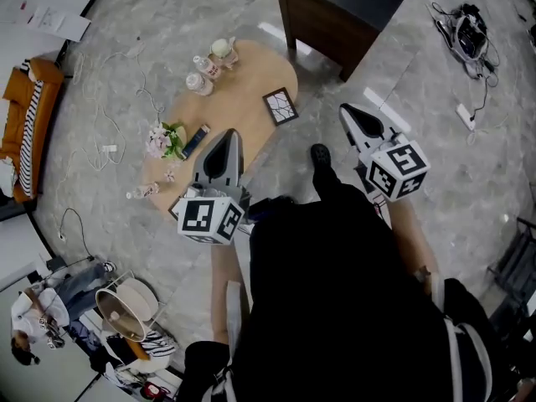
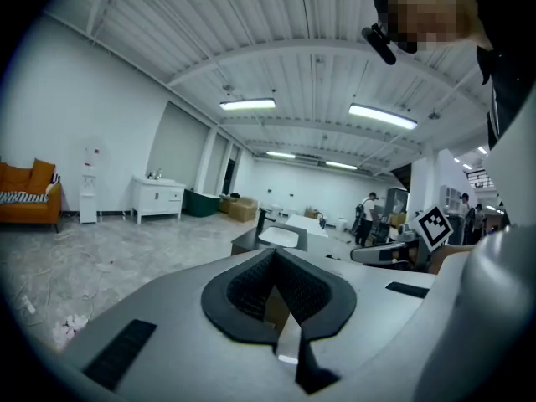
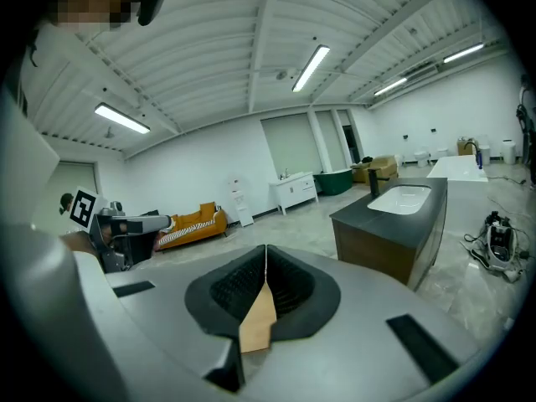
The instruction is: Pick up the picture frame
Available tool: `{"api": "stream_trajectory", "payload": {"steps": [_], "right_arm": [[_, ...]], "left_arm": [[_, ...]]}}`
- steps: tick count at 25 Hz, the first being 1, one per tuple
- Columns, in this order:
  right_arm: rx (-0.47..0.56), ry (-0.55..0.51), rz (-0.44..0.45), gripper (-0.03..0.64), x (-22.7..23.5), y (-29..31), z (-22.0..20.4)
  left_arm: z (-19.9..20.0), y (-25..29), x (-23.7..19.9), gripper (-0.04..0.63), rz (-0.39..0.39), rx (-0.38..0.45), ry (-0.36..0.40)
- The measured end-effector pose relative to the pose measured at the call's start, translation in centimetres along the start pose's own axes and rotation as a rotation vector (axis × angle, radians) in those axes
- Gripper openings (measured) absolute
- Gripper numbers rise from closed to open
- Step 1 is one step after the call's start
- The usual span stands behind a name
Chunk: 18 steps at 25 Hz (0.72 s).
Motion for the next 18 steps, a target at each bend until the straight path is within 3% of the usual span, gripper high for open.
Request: {"api": "stream_trajectory", "payload": {"steps": [9,18], "right_arm": [[-0.17,-0.06,0.153,0.014,5.7,5.6,-2.7],[-0.296,-0.055,0.23,0.014,5.9,11.7,-9.6]], "left_arm": [[-0.3,5.1,1.6,0.013,0.095,-0.019,-0.068],[-3.2,7.5,1.2,0.014,0.093,-0.089,-0.134]]}}
Point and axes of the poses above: the fingertips, and each gripper's own axes: y forward along the fingers, x to its right, z out of its top, the point moved 1 cm from there along -y, backward along the fingers, and after that the axes turned 7 degrees about -x, right-handed, at the moved point
